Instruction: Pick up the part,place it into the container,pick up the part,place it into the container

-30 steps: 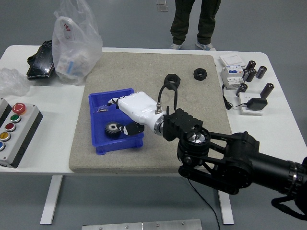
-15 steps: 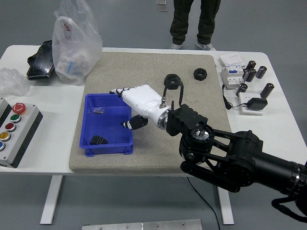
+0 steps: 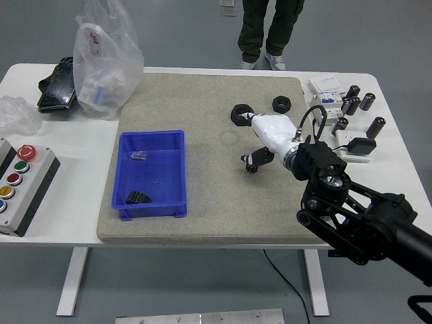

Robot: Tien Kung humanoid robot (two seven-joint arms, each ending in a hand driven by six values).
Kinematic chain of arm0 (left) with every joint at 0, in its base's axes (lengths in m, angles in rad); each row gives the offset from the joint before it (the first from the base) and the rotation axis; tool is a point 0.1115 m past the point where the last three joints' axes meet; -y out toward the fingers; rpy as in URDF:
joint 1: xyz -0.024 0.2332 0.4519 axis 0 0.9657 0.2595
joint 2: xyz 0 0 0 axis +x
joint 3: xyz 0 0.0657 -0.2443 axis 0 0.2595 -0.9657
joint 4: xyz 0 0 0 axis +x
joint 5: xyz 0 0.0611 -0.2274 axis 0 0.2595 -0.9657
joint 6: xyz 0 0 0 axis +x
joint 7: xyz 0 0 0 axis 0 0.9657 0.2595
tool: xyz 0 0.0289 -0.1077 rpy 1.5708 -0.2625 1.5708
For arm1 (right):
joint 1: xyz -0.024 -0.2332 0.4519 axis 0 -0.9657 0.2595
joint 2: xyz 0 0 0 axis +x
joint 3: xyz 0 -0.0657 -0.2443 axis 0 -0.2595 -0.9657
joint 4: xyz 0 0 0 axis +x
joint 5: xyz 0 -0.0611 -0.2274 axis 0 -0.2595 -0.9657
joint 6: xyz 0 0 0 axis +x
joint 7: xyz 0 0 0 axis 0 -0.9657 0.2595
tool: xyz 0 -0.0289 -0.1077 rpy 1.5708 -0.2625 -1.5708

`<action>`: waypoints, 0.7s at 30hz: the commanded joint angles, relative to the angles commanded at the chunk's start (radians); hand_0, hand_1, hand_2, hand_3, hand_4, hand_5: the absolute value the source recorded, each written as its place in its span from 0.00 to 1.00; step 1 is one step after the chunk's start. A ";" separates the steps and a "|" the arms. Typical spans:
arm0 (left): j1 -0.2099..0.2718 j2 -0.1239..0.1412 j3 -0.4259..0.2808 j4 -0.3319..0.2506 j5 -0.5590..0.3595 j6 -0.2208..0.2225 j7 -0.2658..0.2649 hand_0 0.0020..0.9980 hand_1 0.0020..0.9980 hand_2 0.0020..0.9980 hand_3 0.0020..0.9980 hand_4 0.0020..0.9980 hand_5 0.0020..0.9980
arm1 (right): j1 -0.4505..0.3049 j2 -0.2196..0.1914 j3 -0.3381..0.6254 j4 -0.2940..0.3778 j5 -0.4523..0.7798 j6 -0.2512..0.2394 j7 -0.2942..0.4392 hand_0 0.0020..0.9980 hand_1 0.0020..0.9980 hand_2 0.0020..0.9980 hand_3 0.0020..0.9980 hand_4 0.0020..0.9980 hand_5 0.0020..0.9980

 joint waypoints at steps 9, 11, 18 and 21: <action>-0.002 0.001 0.002 0.000 0.002 -0.001 -0.002 0.84 0.77 0.78 0.87 0.85 0.50 | -0.025 0.004 -0.036 -0.036 0.040 -0.003 0.002 0.28 0.30 0.77 0.89 0.86 0.25; -0.001 0.002 0.003 0.000 0.001 -0.001 -0.002 0.84 0.77 0.78 0.87 0.85 0.50 | -0.023 0.007 -0.041 -0.047 0.046 -0.009 0.004 0.28 0.29 0.70 0.81 0.84 0.25; 0.001 0.001 0.004 0.000 0.001 -0.002 0.002 0.84 0.77 0.78 0.87 0.85 0.51 | -0.011 0.014 -0.060 -0.075 0.055 -0.018 0.001 0.26 0.27 0.62 0.70 0.63 0.17; 0.001 0.001 0.005 0.000 0.001 -0.003 0.002 0.84 0.77 0.78 0.87 0.85 0.51 | -0.007 0.018 -0.068 -0.084 0.055 -0.022 0.000 0.26 0.27 0.62 0.70 0.63 0.17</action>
